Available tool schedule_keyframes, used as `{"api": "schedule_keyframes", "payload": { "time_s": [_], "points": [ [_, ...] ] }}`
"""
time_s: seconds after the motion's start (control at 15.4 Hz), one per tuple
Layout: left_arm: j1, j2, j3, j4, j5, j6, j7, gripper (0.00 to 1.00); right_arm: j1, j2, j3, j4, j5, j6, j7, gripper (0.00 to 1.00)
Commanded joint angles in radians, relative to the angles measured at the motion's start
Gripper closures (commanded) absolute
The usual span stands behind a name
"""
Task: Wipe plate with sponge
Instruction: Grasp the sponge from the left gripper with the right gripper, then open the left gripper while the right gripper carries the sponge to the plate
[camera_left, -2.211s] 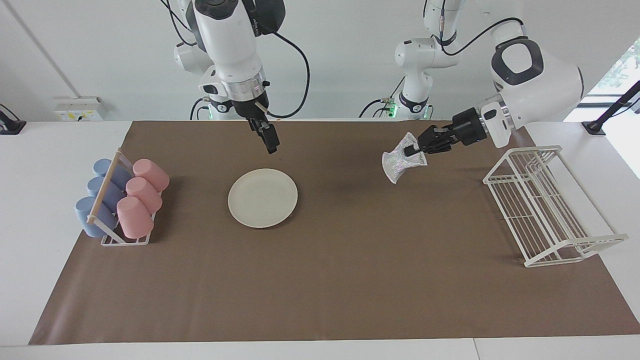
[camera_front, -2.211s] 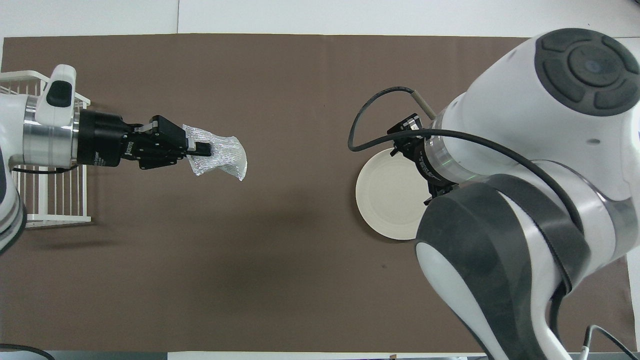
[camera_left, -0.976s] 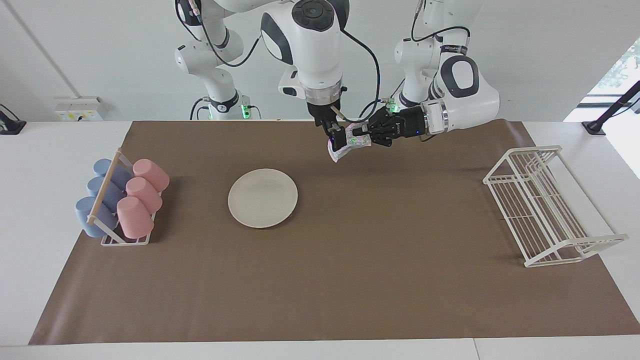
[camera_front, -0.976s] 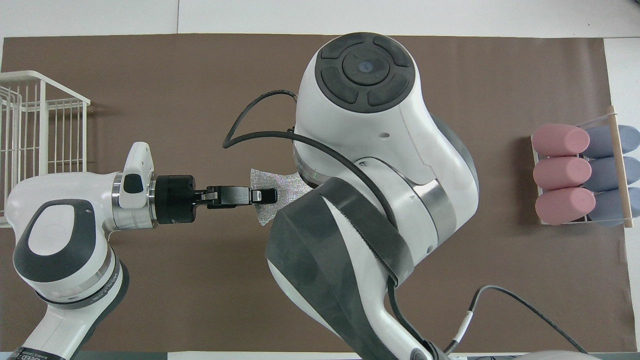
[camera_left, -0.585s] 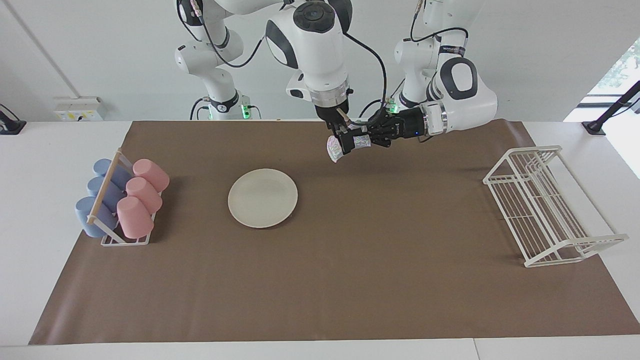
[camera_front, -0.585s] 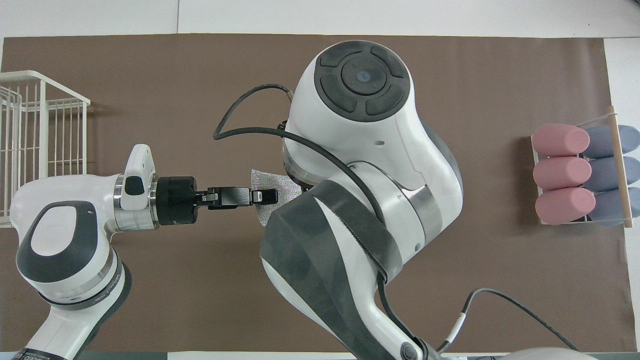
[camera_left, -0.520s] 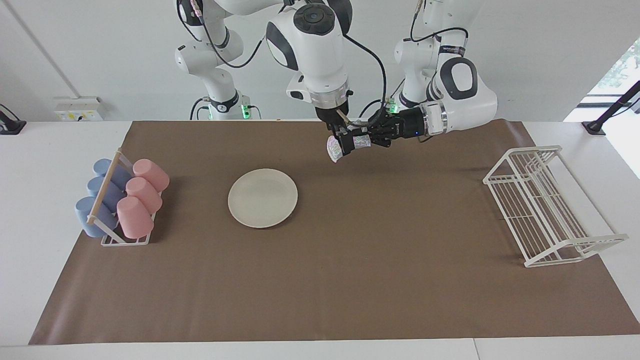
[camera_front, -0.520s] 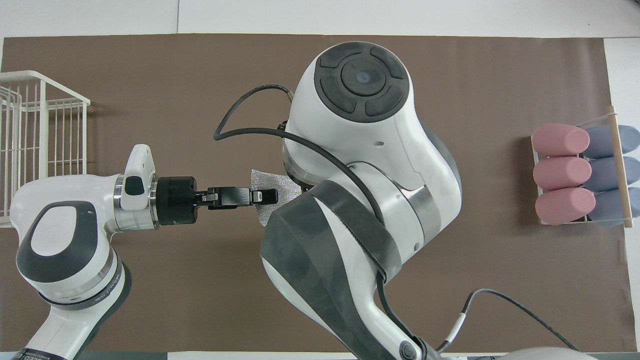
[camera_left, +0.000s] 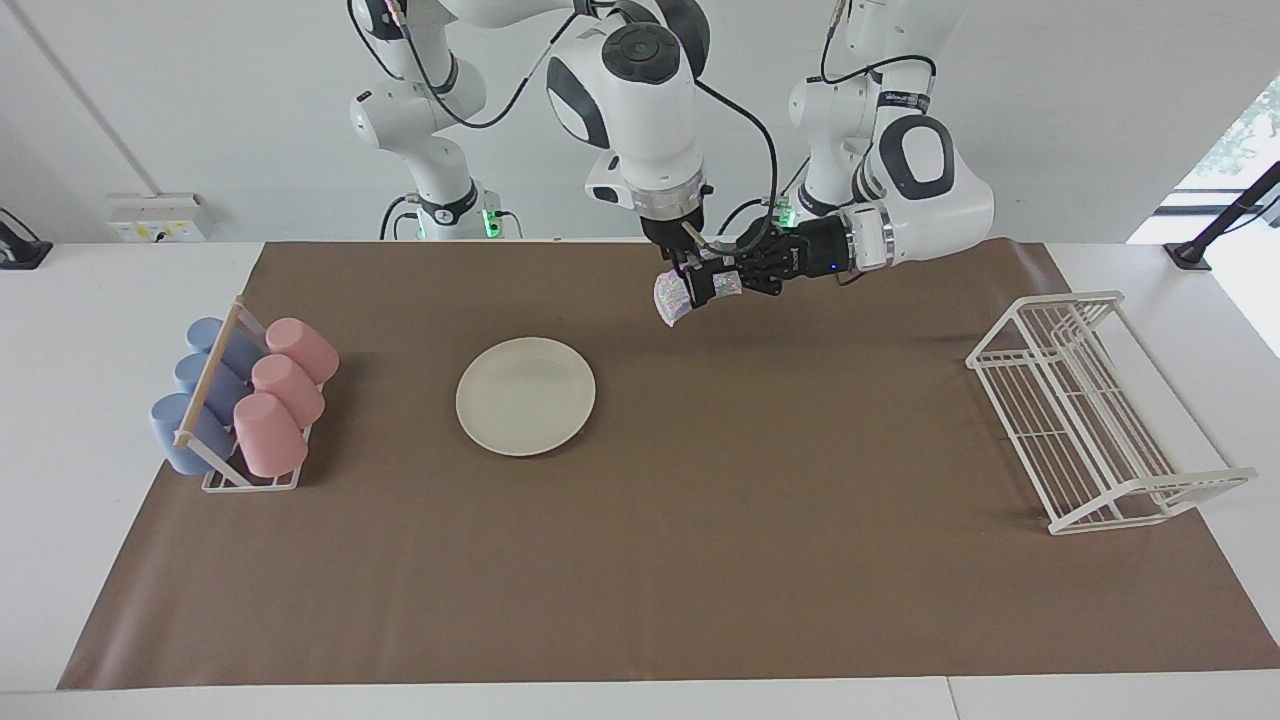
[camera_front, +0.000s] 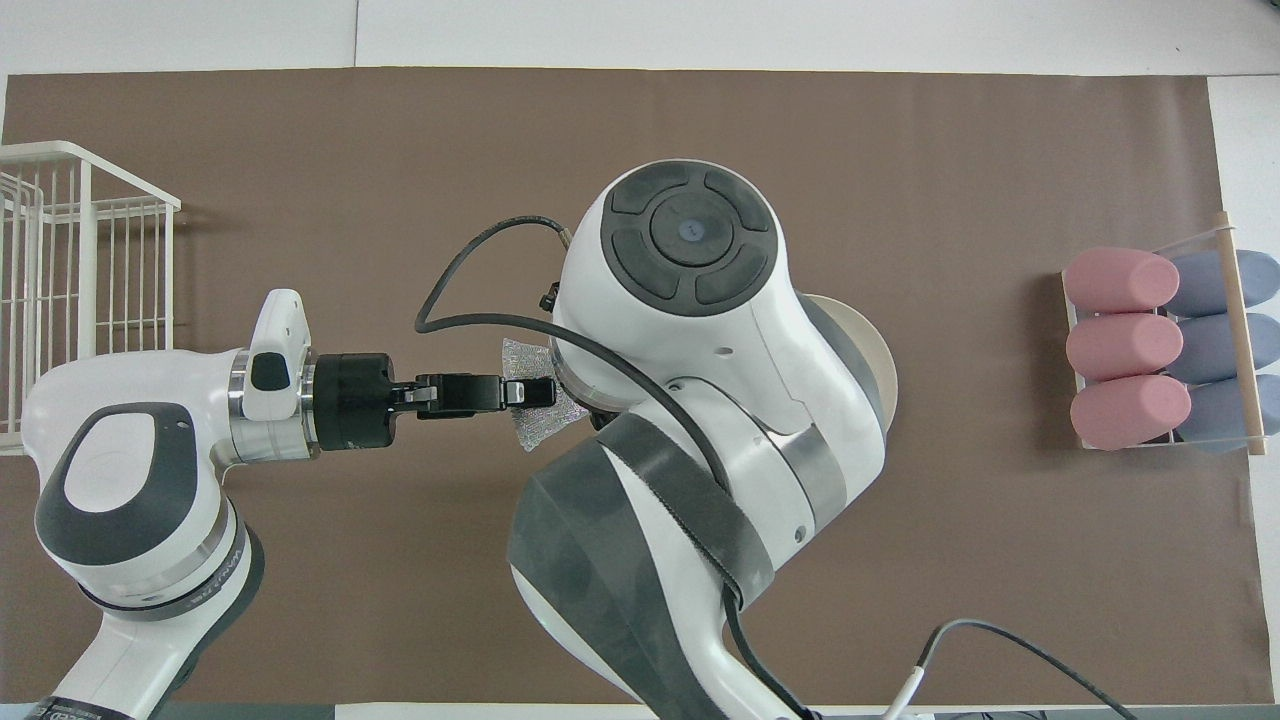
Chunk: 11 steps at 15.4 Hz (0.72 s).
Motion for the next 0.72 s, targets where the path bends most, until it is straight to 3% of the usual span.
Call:
{"api": "schedule_keyframes", "payload": {
  "time_s": [0.0,0.07,0.13,0.65],
  "points": [
    [-0.021,-0.036,0.01,-0.042,-0.026,0.028,0.02,1.0,-0.006,-0.03,0.0,-0.045,0.018,0.016,0.001,0.48],
    [-0.021,-0.038,0.01,-0.045,-0.026,0.028,0.02,1.0,-0.006,-0.03,0.0,-0.048,0.018,0.017,-0.002,0.79],
    [-0.021,-0.038,0.008,-0.045,-0.026,0.028,0.02,1.0,-0.006,-0.03,0.0,-0.048,0.018,0.02,-0.005,0.98],
    [-0.03,-0.039,0.008,-0.048,-0.026,0.028,0.02,1.0,-0.017,-0.03,-0.007,-0.045,0.018,0.031,-0.03,1.0]
  ]
}}
